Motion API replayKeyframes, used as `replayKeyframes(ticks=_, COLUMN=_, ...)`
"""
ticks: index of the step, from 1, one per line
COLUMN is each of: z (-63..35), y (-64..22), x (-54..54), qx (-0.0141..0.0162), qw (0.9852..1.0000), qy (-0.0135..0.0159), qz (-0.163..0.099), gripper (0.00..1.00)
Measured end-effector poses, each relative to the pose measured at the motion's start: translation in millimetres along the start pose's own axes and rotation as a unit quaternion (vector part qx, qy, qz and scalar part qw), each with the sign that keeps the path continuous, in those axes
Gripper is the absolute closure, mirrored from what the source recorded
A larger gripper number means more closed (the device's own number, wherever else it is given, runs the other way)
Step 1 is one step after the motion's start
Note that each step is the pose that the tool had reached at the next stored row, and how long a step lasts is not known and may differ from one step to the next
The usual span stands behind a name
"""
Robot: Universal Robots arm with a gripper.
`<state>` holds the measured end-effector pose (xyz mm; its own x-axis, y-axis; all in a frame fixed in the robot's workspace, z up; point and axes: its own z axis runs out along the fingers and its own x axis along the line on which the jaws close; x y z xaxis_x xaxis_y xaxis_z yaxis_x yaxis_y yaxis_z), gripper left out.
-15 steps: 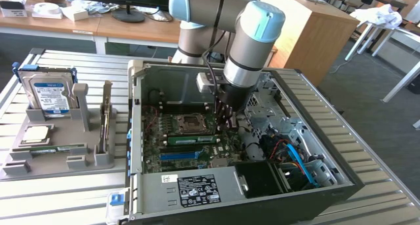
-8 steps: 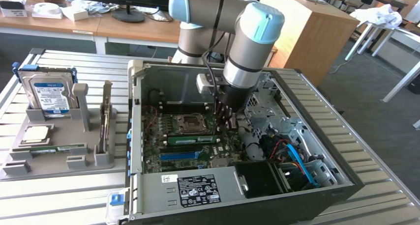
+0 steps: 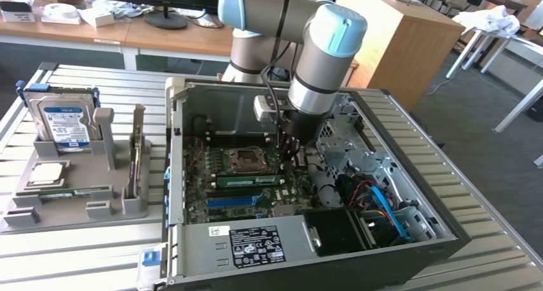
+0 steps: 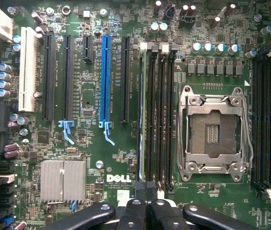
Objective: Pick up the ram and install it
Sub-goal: 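Press down the ram until it locks into place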
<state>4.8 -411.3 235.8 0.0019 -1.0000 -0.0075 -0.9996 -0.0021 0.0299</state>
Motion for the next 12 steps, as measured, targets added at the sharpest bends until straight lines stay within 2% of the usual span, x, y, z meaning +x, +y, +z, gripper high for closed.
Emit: replayKeyframes(ticks=12, z=2.3, y=0.1, x=-1.5, qx=0.0001, qw=1.0, qy=-0.0004, qz=0.0, gripper=0.9)
